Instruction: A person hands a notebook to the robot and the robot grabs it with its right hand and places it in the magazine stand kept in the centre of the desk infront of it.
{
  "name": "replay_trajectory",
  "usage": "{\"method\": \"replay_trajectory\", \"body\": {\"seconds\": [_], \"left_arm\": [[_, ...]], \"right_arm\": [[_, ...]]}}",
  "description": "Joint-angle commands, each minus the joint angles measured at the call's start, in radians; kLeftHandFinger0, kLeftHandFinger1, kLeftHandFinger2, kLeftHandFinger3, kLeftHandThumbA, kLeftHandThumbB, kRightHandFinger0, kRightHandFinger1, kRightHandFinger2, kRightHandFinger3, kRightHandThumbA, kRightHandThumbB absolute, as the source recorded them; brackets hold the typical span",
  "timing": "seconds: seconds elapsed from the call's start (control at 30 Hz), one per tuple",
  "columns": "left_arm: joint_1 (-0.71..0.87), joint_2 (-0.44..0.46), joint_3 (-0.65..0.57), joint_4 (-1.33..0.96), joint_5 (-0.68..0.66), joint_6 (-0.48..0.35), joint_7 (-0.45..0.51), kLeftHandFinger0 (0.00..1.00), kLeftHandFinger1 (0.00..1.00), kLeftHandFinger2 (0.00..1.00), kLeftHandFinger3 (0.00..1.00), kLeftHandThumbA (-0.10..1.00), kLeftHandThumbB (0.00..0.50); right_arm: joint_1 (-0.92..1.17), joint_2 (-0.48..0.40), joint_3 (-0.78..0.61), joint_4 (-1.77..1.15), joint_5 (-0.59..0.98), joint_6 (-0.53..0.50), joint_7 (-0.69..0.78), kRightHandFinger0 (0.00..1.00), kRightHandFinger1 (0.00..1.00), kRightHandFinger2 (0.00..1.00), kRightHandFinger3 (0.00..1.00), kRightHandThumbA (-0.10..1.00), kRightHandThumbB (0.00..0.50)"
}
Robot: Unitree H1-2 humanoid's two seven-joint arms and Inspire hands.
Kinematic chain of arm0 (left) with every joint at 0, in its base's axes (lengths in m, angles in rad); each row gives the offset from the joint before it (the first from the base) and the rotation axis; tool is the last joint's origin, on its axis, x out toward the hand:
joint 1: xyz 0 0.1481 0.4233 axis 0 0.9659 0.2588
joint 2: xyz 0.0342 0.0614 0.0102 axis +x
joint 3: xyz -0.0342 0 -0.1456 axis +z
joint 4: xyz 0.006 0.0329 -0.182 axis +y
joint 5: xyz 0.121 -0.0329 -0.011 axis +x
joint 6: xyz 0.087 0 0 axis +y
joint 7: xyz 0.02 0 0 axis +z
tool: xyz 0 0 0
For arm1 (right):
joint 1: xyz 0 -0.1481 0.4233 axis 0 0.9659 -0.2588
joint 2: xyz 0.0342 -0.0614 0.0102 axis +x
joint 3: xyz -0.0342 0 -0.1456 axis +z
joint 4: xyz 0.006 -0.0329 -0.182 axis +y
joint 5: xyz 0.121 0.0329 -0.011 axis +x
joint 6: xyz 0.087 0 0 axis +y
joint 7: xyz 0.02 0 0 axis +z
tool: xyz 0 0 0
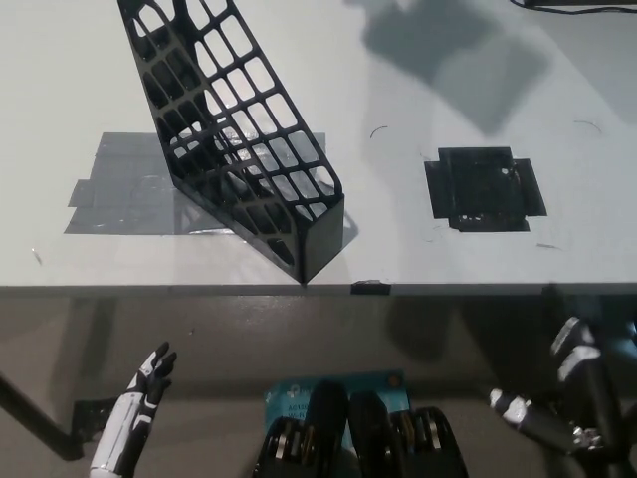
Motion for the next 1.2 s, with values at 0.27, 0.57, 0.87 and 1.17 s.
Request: {"method": "replay_trajectory", "body": {"seconds": [0.27, 0.57, 0.87, 1.17], "left_arm": [[0.019, -0.001, 0.003, -0.025, -0.029, -0.080, -0.006, 1.00, 1.00, 1.00, 1.00, 1.00, 0.500], [0.014, 0.003, 0.004, -0.012, -0.014, -0.080, 0.004, 1.00, 1.00, 1.00, 1.00, 1.00, 0.500], [0.003, 0.005, 0.005, -0.013, -0.012, -0.080, 0.002, 1.00, 1.00, 1.00, 1.00, 1.00, 0.500], [-0.007, 0.011, 0.007, -0.013, -0.020, -0.080, -0.003, 1.00, 1.00, 1.00, 1.00, 1.00, 0.500]], "right_arm": [[-0.135, 0.005, -0.030, -0.156, -0.032, 0.055, -0.038, 1.00, 1.00, 1.00, 1.00, 1.00, 0.168], [-0.323, -0.007, -0.072, -0.114, 0.014, 0.173, -0.047, 1.00, 1.00, 1.00, 1.00, 1.00, 0.161], [-0.462, 0.013, -0.094, -0.047, 0.080, 0.249, -0.045, 1.00, 1.00, 1.00, 1.00, 1.00, 0.257], [-0.546, 0.028, -0.073, 0.068, 0.048, 0.221, -0.052, 1.00, 1.00, 1.00, 1.00, 1.00, 0.242]]}}
